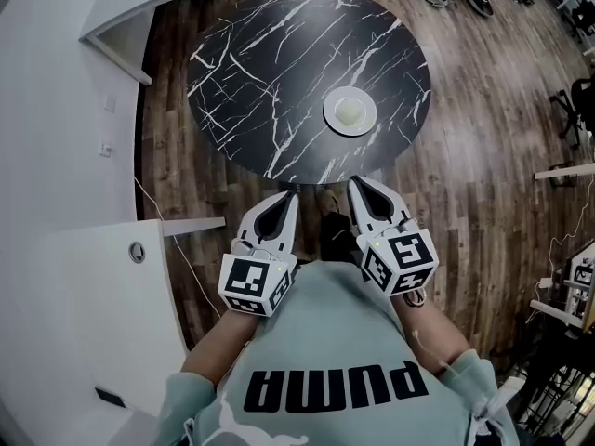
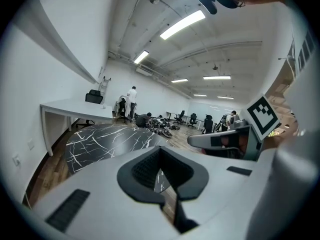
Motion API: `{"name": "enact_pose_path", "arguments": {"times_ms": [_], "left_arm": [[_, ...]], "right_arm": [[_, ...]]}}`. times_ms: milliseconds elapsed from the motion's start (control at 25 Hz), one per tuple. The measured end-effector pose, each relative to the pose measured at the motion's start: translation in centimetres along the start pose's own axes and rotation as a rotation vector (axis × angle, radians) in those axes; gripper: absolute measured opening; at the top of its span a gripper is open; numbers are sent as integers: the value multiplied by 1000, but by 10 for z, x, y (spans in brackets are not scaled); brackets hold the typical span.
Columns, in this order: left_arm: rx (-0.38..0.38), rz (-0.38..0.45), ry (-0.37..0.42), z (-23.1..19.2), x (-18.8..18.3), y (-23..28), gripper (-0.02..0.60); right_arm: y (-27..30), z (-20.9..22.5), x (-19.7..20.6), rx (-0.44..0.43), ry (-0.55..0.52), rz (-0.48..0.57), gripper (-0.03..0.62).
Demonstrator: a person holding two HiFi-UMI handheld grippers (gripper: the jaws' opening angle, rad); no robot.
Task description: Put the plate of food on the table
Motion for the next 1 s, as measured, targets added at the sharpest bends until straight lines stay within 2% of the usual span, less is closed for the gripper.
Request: {"name": "enact_pose_path", "arguments": {"times_ms": [240,400,800,1000], "left_arm": [[2,0,-11,7,9,-36,6],[-7,29,-12,14,5,-55,6],[-73,84,-13,49,10,-94,6],[-103,102,-8,82,14,-106,6]], "right_arm": [[-21,-27,6,17,-14,-6,9],[-35,-42,3,5,-32,3,9],[-78,-52,8,-43,-85,28,9],[-107,-51,10,-83,-120,34,9]]}}
Point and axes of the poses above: the fingertips, and each gripper's own axes: y forward along the fingers, z to its right, x out of its underside, the point moved 8 cm from there along -y, backward along the fingers, and after that the axes turned 9 degrees about -x, right-handed, at the moved point
